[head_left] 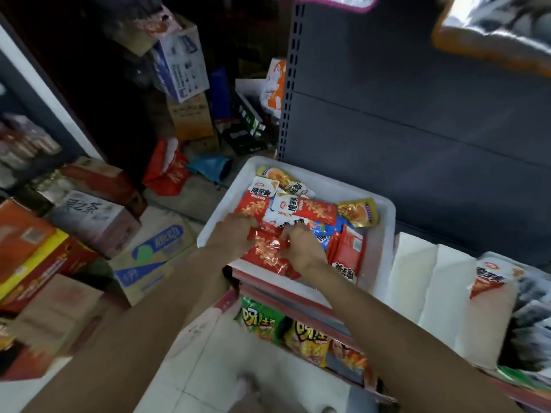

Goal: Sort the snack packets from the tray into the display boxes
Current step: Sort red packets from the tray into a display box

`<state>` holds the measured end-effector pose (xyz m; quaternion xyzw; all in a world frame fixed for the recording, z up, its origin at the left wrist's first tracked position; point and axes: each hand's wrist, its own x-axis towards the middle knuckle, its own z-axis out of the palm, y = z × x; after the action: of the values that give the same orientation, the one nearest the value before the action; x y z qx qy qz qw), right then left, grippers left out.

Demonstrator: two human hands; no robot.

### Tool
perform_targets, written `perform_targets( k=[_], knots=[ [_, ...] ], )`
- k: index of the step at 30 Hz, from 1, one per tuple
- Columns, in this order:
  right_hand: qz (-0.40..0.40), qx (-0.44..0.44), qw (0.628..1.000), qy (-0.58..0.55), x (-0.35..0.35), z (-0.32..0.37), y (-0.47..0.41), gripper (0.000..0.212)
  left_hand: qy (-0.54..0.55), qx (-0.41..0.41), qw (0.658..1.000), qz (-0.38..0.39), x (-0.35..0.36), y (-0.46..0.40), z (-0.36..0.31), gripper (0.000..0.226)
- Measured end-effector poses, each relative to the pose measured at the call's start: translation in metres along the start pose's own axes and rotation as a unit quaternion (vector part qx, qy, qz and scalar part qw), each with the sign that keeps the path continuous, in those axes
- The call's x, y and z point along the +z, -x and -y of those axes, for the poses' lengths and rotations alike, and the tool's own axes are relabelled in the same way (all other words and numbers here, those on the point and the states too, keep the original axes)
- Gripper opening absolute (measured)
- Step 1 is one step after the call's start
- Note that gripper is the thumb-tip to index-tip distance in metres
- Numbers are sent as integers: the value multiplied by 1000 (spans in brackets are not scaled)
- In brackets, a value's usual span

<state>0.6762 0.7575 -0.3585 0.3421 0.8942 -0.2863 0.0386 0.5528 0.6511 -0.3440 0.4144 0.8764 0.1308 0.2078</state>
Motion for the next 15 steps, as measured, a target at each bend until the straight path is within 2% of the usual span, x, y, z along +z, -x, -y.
perform_targets(
  k=[2,6,7,10,12,15],
  knots=[
    [-25,1,999,-21,-1,-2,1,18,9,14,999,-42,1,-3,7,35],
    [-50,32,983,-172,-15,-14,7,29,106,1,988,-108,2,-4,14,50],
    [-52,33,974,-217,-21,-18,9,32,144,-2,984,-102,0,-6,14,54],
    [-75,59,940,-329,-35,-31,19,32,282,-33,959,-10,-8,-3,-2,69],
    [-90,81,912,-392,-44,-39,28,32,301,-39,953,7,-9,-3,-17,62],
    [-72,74,884,-455,-59,-54,44,29,329,-26,943,-29,-7,-4,-46,42]
  ],
)
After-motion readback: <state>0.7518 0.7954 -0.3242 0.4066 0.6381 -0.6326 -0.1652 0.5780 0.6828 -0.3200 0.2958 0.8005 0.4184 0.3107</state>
